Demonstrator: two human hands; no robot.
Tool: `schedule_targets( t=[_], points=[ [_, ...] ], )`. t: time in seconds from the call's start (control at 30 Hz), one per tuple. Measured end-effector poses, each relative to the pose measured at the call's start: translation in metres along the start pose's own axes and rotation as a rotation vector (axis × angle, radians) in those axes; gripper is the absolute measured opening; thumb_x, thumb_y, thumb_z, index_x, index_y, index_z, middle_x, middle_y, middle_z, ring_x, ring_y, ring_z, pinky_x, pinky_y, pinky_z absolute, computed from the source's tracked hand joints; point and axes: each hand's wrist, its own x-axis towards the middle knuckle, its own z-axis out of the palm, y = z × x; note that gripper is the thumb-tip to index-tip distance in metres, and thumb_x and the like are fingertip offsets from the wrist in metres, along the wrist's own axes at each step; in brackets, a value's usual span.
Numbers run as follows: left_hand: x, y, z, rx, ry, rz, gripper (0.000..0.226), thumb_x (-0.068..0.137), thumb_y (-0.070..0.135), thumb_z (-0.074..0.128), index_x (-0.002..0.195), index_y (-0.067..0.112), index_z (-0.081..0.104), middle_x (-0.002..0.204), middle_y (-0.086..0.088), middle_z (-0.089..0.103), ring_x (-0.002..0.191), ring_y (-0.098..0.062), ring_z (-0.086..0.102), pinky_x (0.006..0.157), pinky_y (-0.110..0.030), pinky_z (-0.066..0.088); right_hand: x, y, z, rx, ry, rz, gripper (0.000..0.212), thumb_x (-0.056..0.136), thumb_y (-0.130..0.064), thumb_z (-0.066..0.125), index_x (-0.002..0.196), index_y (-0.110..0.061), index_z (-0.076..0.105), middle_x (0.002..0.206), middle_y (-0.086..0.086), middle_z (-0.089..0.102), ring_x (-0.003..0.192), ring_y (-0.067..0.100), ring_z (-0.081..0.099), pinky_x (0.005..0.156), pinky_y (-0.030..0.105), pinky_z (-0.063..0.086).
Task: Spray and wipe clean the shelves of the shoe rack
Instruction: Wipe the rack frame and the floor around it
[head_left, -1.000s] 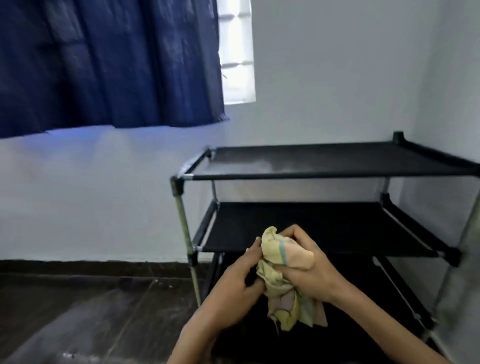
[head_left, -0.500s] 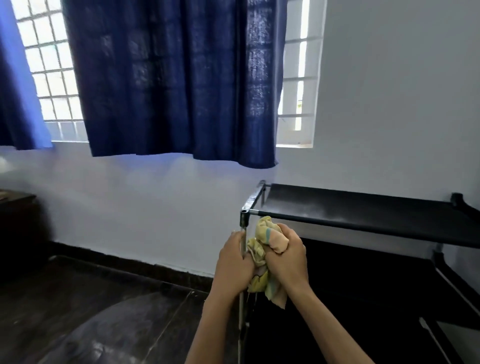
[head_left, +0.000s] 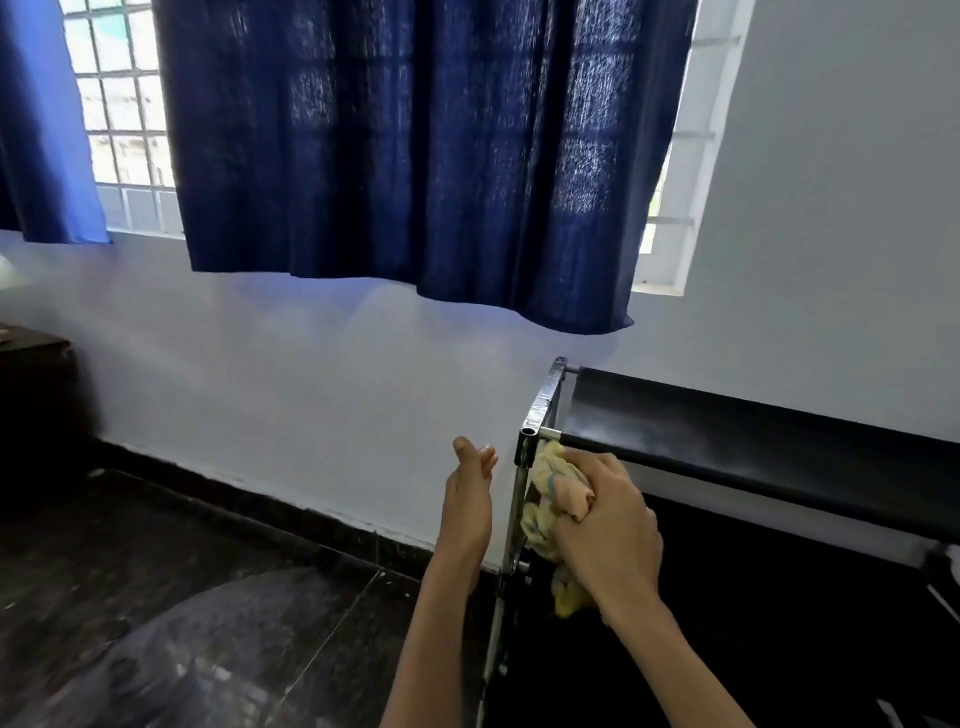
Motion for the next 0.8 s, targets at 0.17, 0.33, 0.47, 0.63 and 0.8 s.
schedule_targets(
  t=[0.17,0.33,0.47,0.63,0.8],
  points=[
    [0.012,-0.006,0.010,-0.129,-0.053,-0.034,0.082,0.091,0.058,-0.003,0.137,0.010,0.046,0.140,-0.005,0.049,0.133,-0.014,0.041,0.110,-0.028,0.022,-0.018,0.008,0.003,-0.035,0.003,0.081,0.040,0.079,-0.014,0.066,0.111,-0.038,0.062,0.098,-0.020,0.057,0.075,0.003,0.048,0.062,0.022,0.034],
    [0.016,-0.001,0.020,-0.286,-0.144,-0.081,0.098,0.074,0.075,-0.004,0.107,0.016,0.067,0.105,-0.019,0.066,0.095,-0.027,0.064,0.075,-0.028,0.049,0.001,-0.016,0.018,-0.158,0.128,-0.346,0.046,0.080,-0.019,0.074,0.125,-0.020,0.064,0.125,-0.004,0.062,0.112,0.019,0.056,0.082,0.034,0.052],
    [0.013,-0.002,0.018,-0.306,-0.142,-0.060,0.103,0.067,0.079,-0.005,0.086,0.004,0.063,0.067,-0.026,0.057,0.058,-0.036,0.058,0.037,-0.022,0.016,0.010,-0.005,0.043,-0.426,-0.179,-0.277,0.050,0.099,-0.028,0.037,0.149,-0.029,0.027,0.152,-0.007,0.028,0.139,0.015,0.027,0.108,0.037,0.036],
    [0.019,-0.011,0.015,-0.271,-0.130,-0.090,0.099,0.079,0.070,-0.013,0.116,0.016,0.062,0.105,0.001,0.070,0.086,-0.004,0.066,0.070,-0.009,0.046,-0.013,0.015,0.048,-0.299,-0.159,-0.253,0.037,0.095,-0.047,0.047,0.132,-0.045,0.047,0.131,-0.021,0.049,0.108,-0.007,0.042,0.087,0.006,0.035],
    [0.021,-0.012,0.014,-0.253,-0.129,-0.101,0.097,0.079,0.070,-0.012,0.109,0.019,0.065,0.102,0.000,0.070,0.086,0.002,0.064,0.061,-0.009,0.045,-0.002,0.011,0.040,-0.308,0.064,-0.304,0.037,0.094,-0.041,0.056,0.130,-0.035,0.058,0.130,-0.014,0.056,0.112,0.001,0.045,0.088,0.024,0.041]
  ],
)
